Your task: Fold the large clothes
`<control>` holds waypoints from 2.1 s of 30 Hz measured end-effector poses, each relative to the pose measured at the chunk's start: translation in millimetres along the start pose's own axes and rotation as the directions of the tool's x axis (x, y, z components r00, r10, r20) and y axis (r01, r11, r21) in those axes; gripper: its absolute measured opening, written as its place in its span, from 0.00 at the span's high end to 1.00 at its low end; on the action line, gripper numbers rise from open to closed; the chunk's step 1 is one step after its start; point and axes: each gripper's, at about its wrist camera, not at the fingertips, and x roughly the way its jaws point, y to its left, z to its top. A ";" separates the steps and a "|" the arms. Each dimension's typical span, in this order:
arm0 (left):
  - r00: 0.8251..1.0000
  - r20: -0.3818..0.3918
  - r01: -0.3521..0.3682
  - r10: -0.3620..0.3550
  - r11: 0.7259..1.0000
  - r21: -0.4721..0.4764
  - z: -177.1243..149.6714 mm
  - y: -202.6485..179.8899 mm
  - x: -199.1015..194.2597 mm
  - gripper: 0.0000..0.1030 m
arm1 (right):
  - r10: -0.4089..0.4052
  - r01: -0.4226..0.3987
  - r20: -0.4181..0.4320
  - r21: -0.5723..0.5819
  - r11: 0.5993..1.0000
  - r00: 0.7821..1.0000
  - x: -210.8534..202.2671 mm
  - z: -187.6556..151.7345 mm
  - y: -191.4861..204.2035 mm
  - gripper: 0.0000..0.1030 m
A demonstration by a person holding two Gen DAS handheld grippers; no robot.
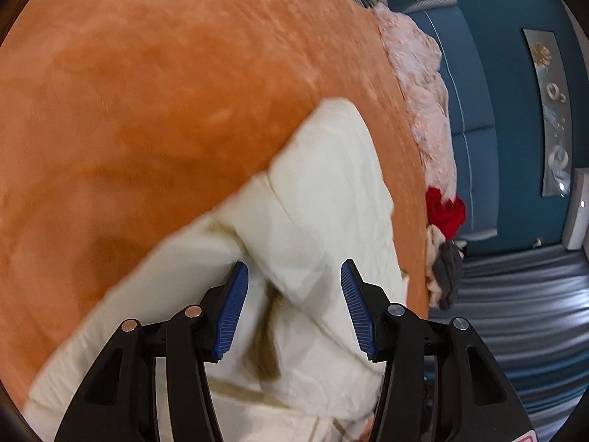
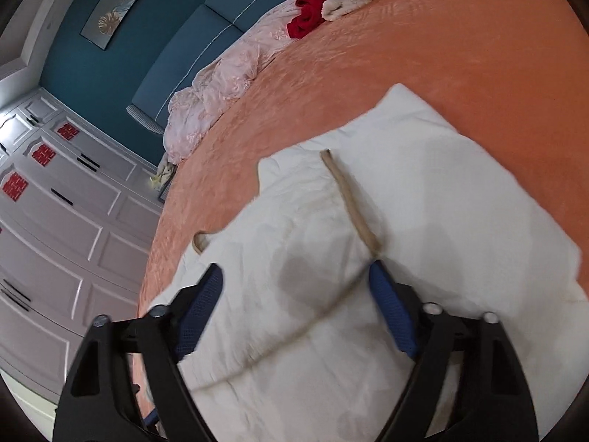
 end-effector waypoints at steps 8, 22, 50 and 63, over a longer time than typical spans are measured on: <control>0.989 0.070 -0.139 0.131 0.983 0.123 14.1 -12.5 7.5 0.85 | 0.250 -0.212 0.192 -0.198 0.957 0.949 -90.2 14.2 57.6 0.97; 0.940 0.204 -0.336 0.274 0.852 0.402 -31.3 -11.0 20.4 0.92 | -0.224 0.215 0.017 -0.351 0.911 0.974 -52.3 -60.6 -12.4 0.97; 0.949 0.249 -0.314 0.192 0.609 0.728 -106.0 -108.9 45.2 0.59 | -0.197 0.150 -0.028 -0.549 0.822 0.980 -22.1 -93.9 70.3 0.73; 0.930 0.303 -0.366 0.206 0.497 0.787 -137.0 -71.1 95.6 0.40 | -0.221 0.179 0.007 -0.609 0.772 0.975 2.2 -132.7 57.4 0.62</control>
